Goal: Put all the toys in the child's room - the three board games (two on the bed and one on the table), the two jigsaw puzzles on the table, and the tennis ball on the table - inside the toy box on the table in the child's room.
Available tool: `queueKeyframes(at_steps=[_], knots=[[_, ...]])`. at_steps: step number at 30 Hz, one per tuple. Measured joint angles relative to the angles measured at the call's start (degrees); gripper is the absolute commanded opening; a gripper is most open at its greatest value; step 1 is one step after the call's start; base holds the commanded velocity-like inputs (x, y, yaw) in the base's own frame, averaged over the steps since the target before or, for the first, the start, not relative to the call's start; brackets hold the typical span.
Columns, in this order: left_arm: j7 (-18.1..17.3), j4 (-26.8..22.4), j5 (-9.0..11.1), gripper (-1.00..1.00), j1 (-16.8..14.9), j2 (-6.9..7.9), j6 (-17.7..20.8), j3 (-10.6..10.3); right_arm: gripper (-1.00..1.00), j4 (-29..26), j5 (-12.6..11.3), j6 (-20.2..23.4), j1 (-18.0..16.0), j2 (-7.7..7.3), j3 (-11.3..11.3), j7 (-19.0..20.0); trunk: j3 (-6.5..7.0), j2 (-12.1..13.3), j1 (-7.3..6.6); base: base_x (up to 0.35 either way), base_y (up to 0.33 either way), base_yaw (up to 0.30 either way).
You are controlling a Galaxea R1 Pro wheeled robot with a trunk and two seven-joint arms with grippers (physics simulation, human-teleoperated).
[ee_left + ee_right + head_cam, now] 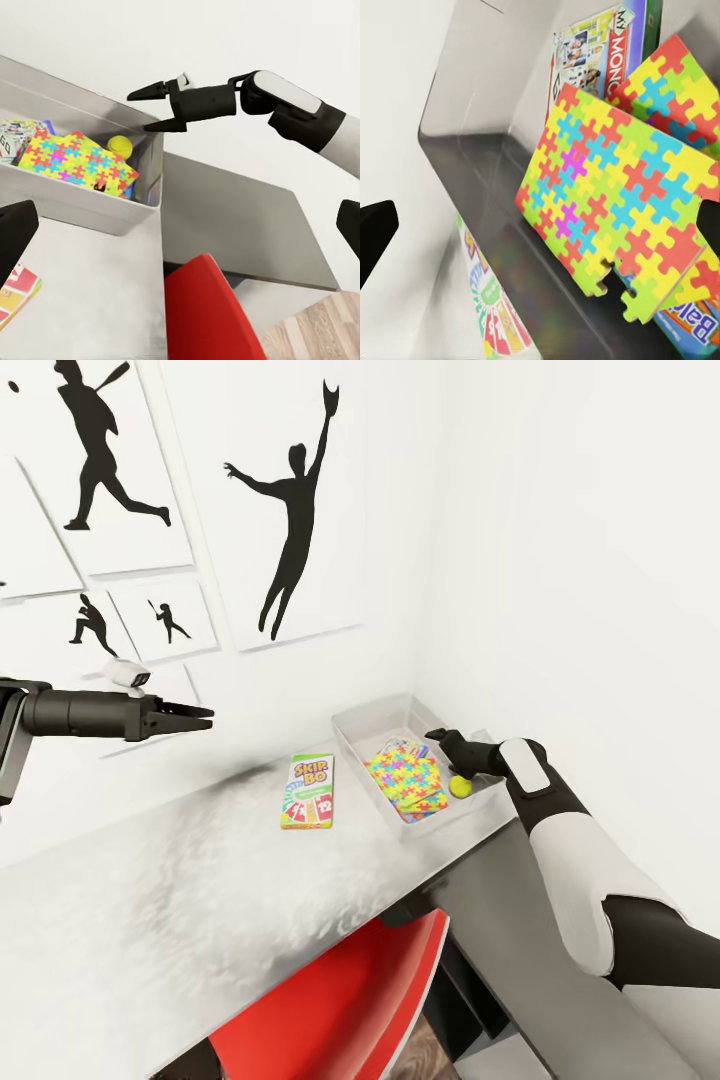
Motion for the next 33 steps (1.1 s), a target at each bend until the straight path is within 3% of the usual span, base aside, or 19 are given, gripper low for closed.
queueKeyframes(at_steps=[26,33], knots=[[0.17,0.00,0.01,1.00,-0.02,-0.04,0.00,0.00,1.00,0.00,0.06,-0.02,0.00,0.04,0.01,-0.02,0.00,0.00,-0.02,-0.037,0.006,0.001],[0.20,-0.01,0.02,1.00,-0.04,-0.03,0.00,0.06,1.00,0.01,0.09,-0.05,-0.03,0.17,0.08,-0.08,0.21,0.00,-0.02,0.000,0.000,0.109]])
